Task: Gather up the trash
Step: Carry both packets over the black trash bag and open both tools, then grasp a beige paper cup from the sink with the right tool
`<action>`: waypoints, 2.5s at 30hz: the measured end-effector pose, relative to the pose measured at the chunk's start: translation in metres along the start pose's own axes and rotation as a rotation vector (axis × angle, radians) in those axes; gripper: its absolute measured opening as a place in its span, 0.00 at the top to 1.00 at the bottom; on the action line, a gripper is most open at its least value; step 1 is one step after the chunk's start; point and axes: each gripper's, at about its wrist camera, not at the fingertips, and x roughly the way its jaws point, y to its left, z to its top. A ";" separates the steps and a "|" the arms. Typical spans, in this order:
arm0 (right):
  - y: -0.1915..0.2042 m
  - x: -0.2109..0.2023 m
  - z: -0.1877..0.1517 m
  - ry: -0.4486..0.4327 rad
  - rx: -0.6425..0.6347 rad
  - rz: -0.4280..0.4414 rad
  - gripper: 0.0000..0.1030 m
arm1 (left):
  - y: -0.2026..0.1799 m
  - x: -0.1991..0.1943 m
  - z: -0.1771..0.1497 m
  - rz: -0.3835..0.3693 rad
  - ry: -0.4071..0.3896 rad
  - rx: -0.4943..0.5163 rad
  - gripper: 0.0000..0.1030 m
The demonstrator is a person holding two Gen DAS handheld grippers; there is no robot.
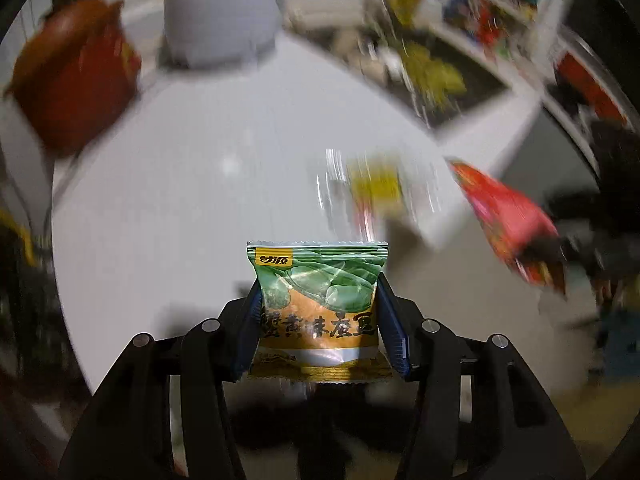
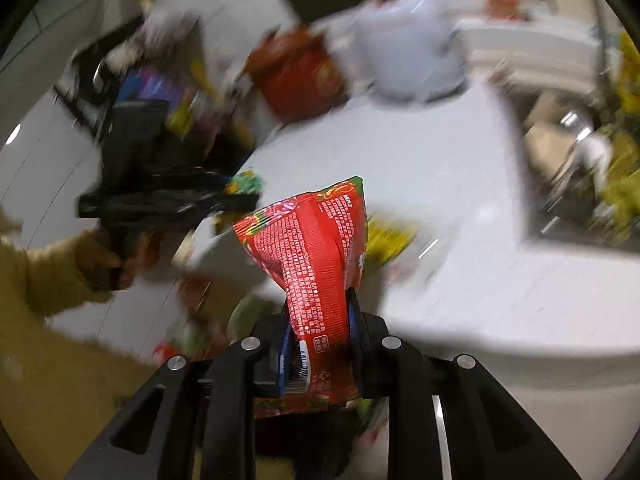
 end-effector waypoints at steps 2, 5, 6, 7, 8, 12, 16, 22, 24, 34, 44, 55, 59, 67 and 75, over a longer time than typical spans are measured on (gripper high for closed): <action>0.022 0.031 -0.022 0.100 -0.017 0.003 0.78 | 0.000 0.012 -0.049 -0.011 0.091 -0.028 0.51; 0.040 0.094 -0.058 0.225 -0.002 -0.007 0.78 | 0.008 0.053 -0.108 -0.002 0.176 -0.070 0.51; 0.043 0.121 -0.072 0.265 -0.002 -0.027 0.78 | 0.011 0.069 -0.122 0.014 0.195 -0.073 0.51; 0.045 0.140 -0.081 0.291 -0.002 -0.045 0.78 | 0.017 0.092 -0.142 0.039 0.219 -0.076 0.51; 0.046 0.167 -0.095 0.315 0.004 -0.065 0.78 | 0.022 0.109 -0.155 0.046 0.231 -0.089 0.51; 0.038 0.258 -0.136 0.385 0.029 -0.162 0.77 | 0.053 0.206 -0.217 0.122 0.316 -0.204 0.51; 0.019 0.336 -0.166 0.406 0.084 -0.250 0.77 | 0.077 0.274 -0.259 0.196 0.356 -0.259 0.51; 0.000 0.399 -0.189 0.428 0.167 -0.387 0.48 | 0.106 0.322 -0.281 0.275 0.417 -0.339 0.15; 0.001 0.406 -0.190 0.421 0.163 -0.436 0.35 | 0.110 0.325 -0.282 0.278 0.424 -0.358 0.15; 0.028 0.368 -0.161 0.362 0.202 -0.407 0.35 | 0.111 0.267 -0.272 0.223 0.352 -0.379 0.15; 0.117 0.125 -0.051 -0.012 0.087 -0.244 0.25 | 0.026 0.039 -0.190 -0.184 0.056 0.016 0.12; -0.088 -0.029 0.152 -0.201 0.101 -0.453 0.41 | -0.028 0.016 -0.028 -0.149 -0.165 -0.027 0.12; -0.191 -0.020 0.223 -0.130 0.010 -0.533 0.43 | -0.040 0.045 0.031 -0.119 -0.119 -0.126 0.12; -0.344 0.060 0.320 0.122 -0.147 -0.633 0.47 | -0.074 0.088 0.159 0.012 -0.076 -0.172 0.12; -0.359 0.068 0.328 0.121 -0.228 -0.434 0.96 | -0.103 0.145 0.279 0.023 -0.049 -0.026 0.12</action>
